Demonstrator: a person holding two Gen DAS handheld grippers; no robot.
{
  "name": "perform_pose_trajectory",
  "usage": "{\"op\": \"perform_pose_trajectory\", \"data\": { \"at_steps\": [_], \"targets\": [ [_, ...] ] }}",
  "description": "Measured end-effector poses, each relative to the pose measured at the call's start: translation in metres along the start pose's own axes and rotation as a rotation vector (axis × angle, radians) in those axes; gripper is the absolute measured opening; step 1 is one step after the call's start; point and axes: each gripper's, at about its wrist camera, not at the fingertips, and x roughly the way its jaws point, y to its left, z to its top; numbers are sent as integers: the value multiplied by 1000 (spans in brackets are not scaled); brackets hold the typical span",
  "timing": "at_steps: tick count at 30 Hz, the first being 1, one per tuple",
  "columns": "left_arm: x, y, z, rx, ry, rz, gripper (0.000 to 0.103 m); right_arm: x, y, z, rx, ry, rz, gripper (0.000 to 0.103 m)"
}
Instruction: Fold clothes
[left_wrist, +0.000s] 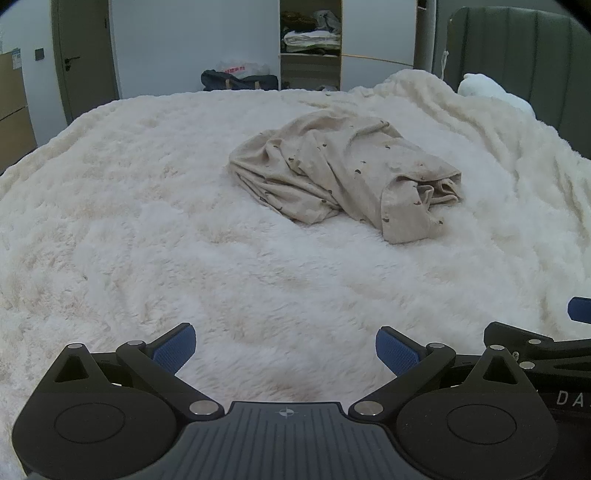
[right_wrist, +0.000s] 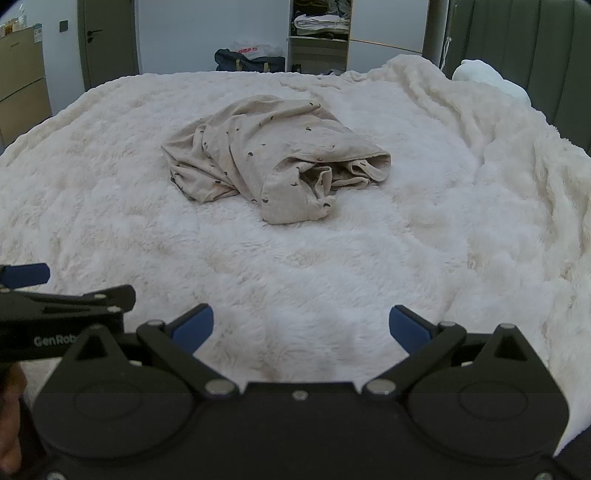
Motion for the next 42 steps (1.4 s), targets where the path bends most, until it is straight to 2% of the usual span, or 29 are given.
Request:
{"op": "perform_pose_trajectory", "data": {
  "at_steps": [8,42],
  "targets": [
    [-4,-1,0,-3,-2,-11,103,1,-1,-1,-11,-29,-12,103],
    [1,1,-1,4,11,5,103,1,-1,0,-7,-4,-2,103]
  ]
}}
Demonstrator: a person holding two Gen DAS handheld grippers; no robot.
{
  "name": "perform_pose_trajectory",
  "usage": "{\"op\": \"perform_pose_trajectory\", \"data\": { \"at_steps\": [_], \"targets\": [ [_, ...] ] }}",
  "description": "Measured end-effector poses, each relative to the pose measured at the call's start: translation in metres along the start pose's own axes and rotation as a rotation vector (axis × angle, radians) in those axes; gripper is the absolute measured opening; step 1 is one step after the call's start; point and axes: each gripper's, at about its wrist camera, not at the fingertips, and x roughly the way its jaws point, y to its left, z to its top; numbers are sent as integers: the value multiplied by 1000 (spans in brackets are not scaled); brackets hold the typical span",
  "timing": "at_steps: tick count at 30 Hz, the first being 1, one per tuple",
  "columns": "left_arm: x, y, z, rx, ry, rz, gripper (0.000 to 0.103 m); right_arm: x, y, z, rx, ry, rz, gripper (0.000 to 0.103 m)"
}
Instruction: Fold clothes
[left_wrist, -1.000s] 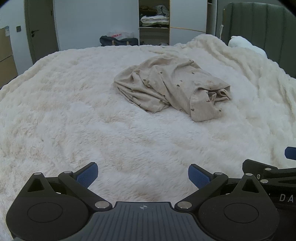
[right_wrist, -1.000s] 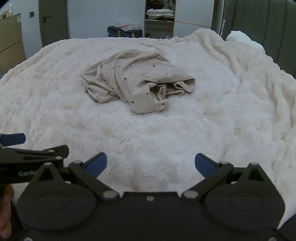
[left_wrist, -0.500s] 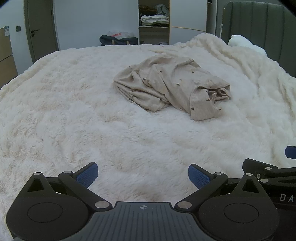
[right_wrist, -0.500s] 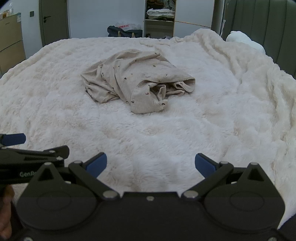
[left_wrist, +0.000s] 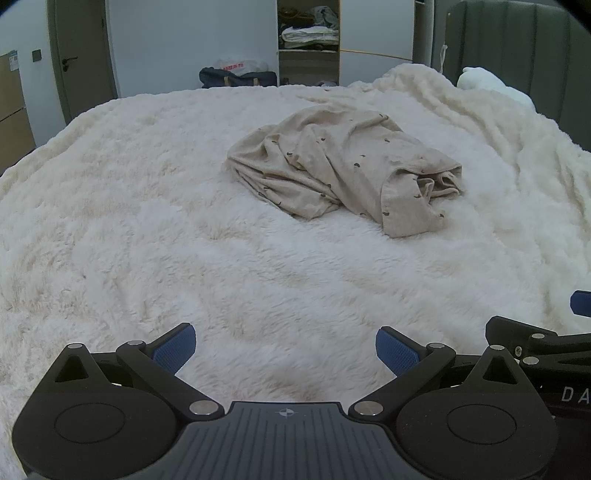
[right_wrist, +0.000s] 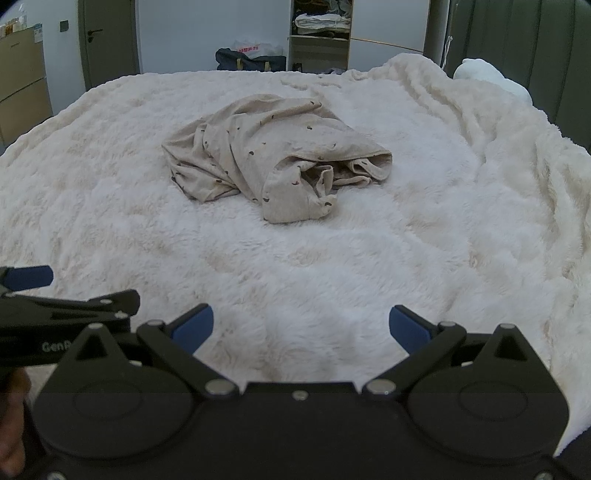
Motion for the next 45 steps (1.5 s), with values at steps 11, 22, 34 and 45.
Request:
{"op": "perform_pose_trajectory", "data": {
  "at_steps": [11,22,34,45],
  "targets": [
    [-1,-2,-1,4,0,1,103,0,0,0,0,-3,-1,103],
    [-6,-7,-2,-1,-4,3,103,0,2,-1,-3,-10,-8,103],
    [-6,-5,-2,-2,-6,2,103,0,1,0,-1,-12,-8,103],
    [-4,-4,0,2,-4,5,103,0,1,0,1,-15,-7,103]
  ]
}}
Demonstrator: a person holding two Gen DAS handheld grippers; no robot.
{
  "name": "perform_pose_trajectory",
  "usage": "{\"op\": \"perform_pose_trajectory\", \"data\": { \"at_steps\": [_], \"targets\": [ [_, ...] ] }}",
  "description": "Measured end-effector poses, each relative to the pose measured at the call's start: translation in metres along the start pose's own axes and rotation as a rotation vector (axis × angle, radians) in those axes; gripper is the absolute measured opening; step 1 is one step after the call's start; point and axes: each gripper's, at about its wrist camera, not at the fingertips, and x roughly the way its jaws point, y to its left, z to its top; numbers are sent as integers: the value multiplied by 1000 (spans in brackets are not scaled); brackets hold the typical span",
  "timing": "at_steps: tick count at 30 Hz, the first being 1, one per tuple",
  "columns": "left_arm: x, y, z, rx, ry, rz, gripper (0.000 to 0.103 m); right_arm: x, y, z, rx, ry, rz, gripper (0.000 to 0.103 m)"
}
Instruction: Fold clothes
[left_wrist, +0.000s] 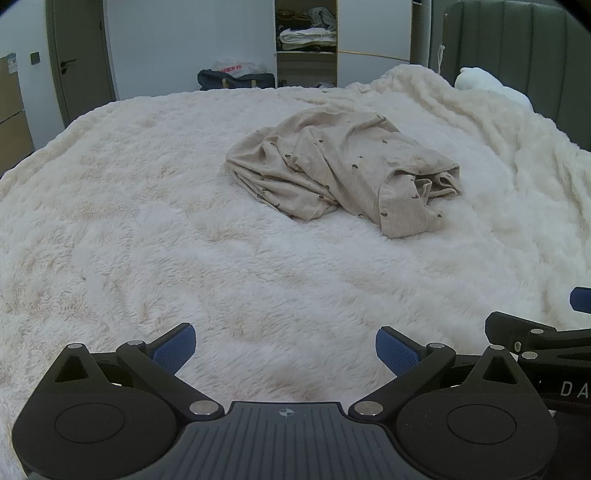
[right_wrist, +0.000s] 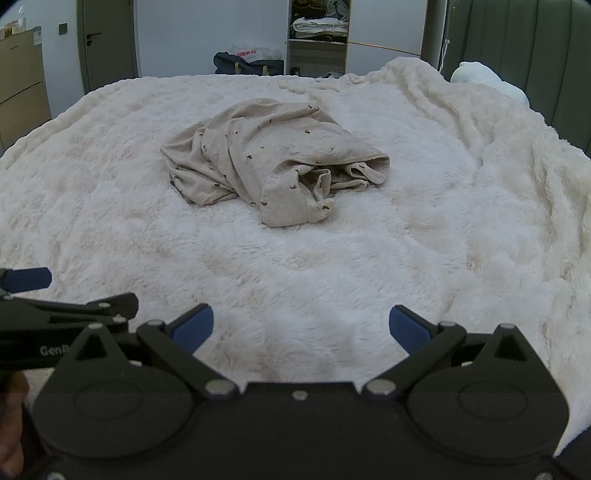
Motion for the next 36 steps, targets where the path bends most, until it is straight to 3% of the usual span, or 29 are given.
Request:
{"op": "perform_pose_trajectory", "data": {
  "at_steps": [36],
  "targets": [
    [4,-1,0,1,5,5,103,-5,-1,-3,10,-3,2,103]
  ]
}}
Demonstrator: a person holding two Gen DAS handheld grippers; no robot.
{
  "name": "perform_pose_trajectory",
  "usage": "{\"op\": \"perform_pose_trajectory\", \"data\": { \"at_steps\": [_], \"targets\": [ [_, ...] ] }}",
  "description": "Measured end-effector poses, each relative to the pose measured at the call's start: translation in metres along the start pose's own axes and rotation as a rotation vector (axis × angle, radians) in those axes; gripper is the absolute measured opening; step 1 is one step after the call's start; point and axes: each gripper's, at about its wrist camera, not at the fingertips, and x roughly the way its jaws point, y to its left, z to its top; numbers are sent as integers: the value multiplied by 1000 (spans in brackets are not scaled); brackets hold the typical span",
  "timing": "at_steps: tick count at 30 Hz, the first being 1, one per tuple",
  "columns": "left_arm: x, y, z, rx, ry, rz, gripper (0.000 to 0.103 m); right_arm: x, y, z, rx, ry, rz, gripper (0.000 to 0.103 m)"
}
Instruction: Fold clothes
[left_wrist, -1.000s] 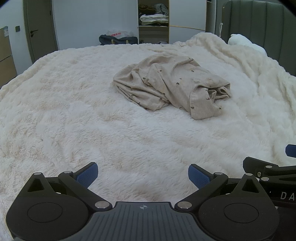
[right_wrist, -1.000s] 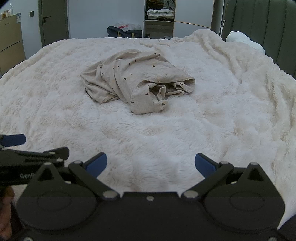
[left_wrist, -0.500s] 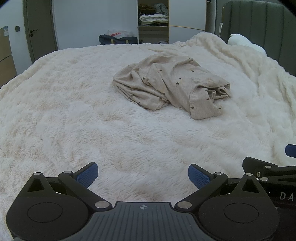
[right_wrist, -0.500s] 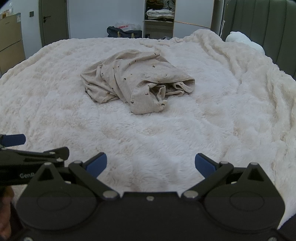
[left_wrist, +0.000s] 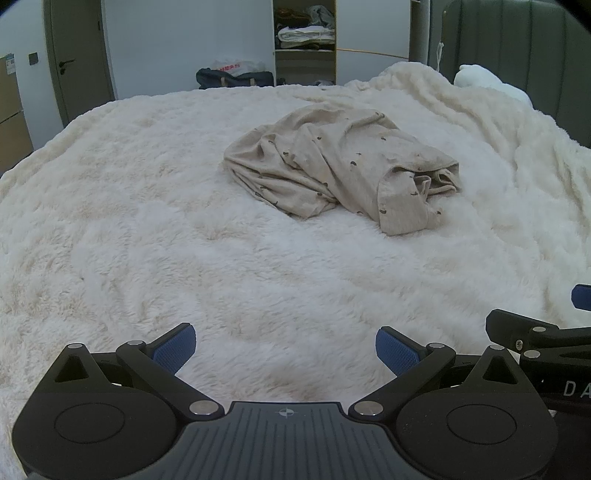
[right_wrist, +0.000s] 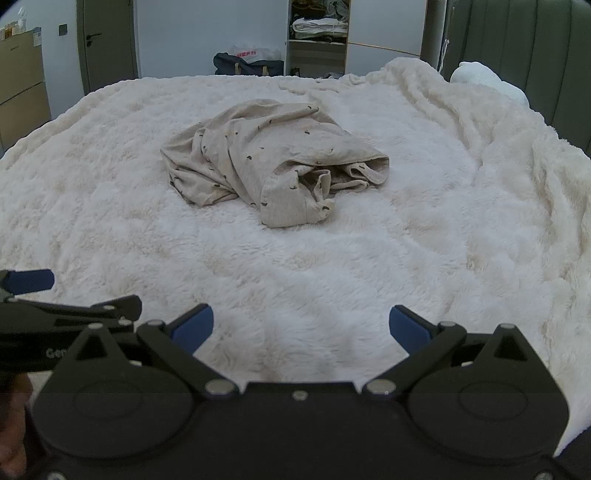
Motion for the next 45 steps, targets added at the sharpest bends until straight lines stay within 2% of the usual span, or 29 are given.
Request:
{"op": "perform_pose_trajectory", "data": {
  "at_steps": [18,24,30,38,41,45],
  "targets": [
    [3,5,2,-45,4,-6,103,5,0,3,-2,16,5,103],
    [0,4,0,-37,-29,4,103,4,-2,3,2,11,8,103],
    [-6,8,-3,-47,-103,-56,103,6,-3,4,-1,17,6,103],
    [-7,4,0,-10,-117,-51,103,5,0,4,-27,20,-16,103],
    [-9,7,0,-16,-150,-50,103,9,-3,6,-42,34,-41,103],
    [-6,14,6,-33,-150,-42,103,16,-20,17,24,54,9,103]
  ]
}}
